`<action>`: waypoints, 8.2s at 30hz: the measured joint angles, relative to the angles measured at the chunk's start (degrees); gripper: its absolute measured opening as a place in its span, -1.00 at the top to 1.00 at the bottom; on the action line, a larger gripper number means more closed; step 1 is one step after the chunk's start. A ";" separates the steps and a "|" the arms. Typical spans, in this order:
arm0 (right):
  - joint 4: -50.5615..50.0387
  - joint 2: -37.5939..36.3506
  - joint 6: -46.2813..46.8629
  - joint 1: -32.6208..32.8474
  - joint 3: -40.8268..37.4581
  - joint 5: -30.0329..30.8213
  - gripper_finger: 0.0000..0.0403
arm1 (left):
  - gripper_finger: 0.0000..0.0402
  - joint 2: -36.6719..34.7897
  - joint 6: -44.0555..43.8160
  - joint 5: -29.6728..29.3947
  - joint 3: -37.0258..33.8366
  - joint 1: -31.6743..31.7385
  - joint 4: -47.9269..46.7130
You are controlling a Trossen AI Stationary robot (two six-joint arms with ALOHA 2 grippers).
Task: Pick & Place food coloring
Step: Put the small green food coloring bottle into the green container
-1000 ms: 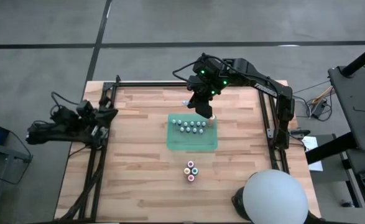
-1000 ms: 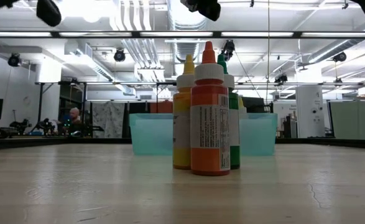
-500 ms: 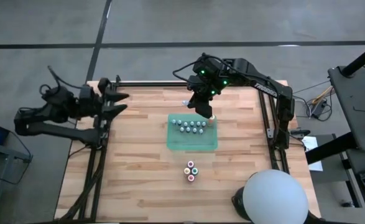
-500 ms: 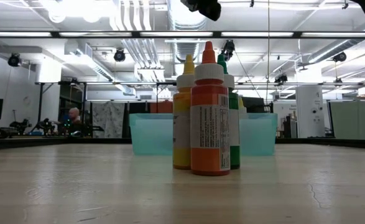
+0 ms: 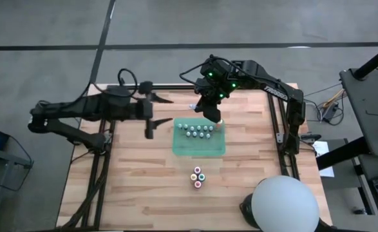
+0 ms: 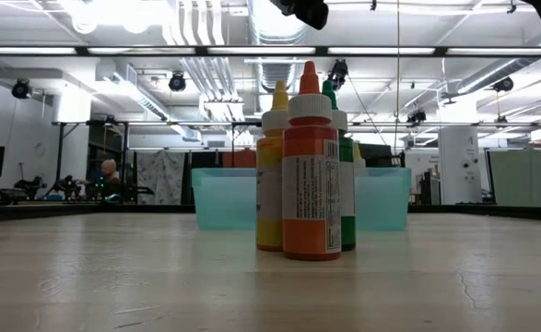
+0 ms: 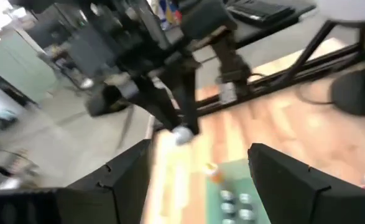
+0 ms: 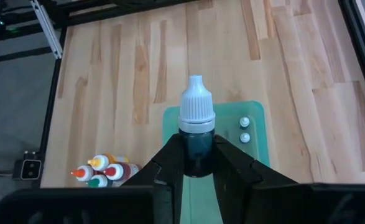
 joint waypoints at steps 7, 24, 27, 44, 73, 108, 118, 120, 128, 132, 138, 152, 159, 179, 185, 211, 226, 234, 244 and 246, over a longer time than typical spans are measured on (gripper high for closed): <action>-1.89 -0.04 -1.08 0.00 0.00 -0.20 0.72 | -0.19 5.01 6.55 -2.84 2.34 0.04 -0.10; -5.24 -0.44 -1.97 0.00 0.00 -0.23 0.72 | -0.19 9.02 24.04 -5.26 2.88 0.31 1.52; -5.25 -0.44 -1.85 0.00 0.00 -0.22 0.72 | -0.19 9.32 23.06 -5.85 2.41 0.33 1.37; -5.27 -0.44 -2.35 0.09 0.00 -5.54 0.72 | -0.18 16.22 27.04 -6.11 2.34 2.03 8.72; -5.66 -0.44 -3.53 0.14 0.00 -19.70 0.72 | -0.18 15.46 25.99 9.76 2.79 2.03 10.58; -5.34 -0.42 -3.53 0.13 0.00 -19.67 0.72 | 0.02 15.41 21.15 15.71 2.81 1.27 14.00; -5.36 -0.42 -3.43 0.13 0.00 -19.65 0.72 | 0.24 16.31 21.27 15.72 2.81 1.38 13.99; -5.40 -0.40 -3.33 0.13 0.00 -19.61 0.72 | 0.24 16.77 21.68 15.62 2.81 1.42 14.06; -5.29 -0.39 -3.07 0.13 0.00 -19.61 0.72 | 0.25 17.09 22.56 15.11 2.81 1.49 14.58; -5.29 -0.39 -3.25 0.13 0.00 -19.61 0.72 | 0.25 17.09 22.30 14.22 2.81 1.55 14.52; -5.25 -0.39 -3.37 0.13 0.00 -19.61 0.72 | 0.41 17.09 21.59 13.97 2.81 1.55 14.43; -5.23 -0.39 -3.53 0.13 0.00 -19.61 0.72 | 0.75 17.05 21.38 13.83 3.14 1.57 14.22; -5.01 -0.39 -1.36 0.13 0.00 -19.36 0.64 | 0.75 17.05 21.36 13.86 3.67 1.57 13.73; -5.80 -1.17 -0.28 -1.16 0.00 -18.95 -0.04 | 0.76 16.72 18.17 13.99 4.75 3.71 9.71; -7.88 -3.26 -1.31 -3.56 0.00 -18.97 -0.06 | 0.76 16.55 15.82 13.77 6.77 5.85 4.48; -9.05 -5.90 -2.32 -8.71 0.00 -2.45 -0.07 | 0.76 23.24 0.99 14.03 7.93 11.10 -15.90; -9.20 -5.90 -4.44 -8.81 0.00 -2.45 -0.07 | 0.76 31.73 -0.19 14.20 7.86 11.10 -24.05; -9.20 -5.90 -4.56 -8.81 0.00 -2.45 -0.07 | 0.76 37.70 -0.10 14.17 7.84 11.10 -24.45; -9.20 -5.90 -5.04 -8.76 0.00 -2.45 -0.07 | 0.76 42.37 -0.89 14.14 7.82 11.21 -24.98; -9.20 -5.90 -5.05 -8.76 0.00 -2.45 -0.07 | 0.76 43.15 -0.89 14.12 7.81 11.23 -25.01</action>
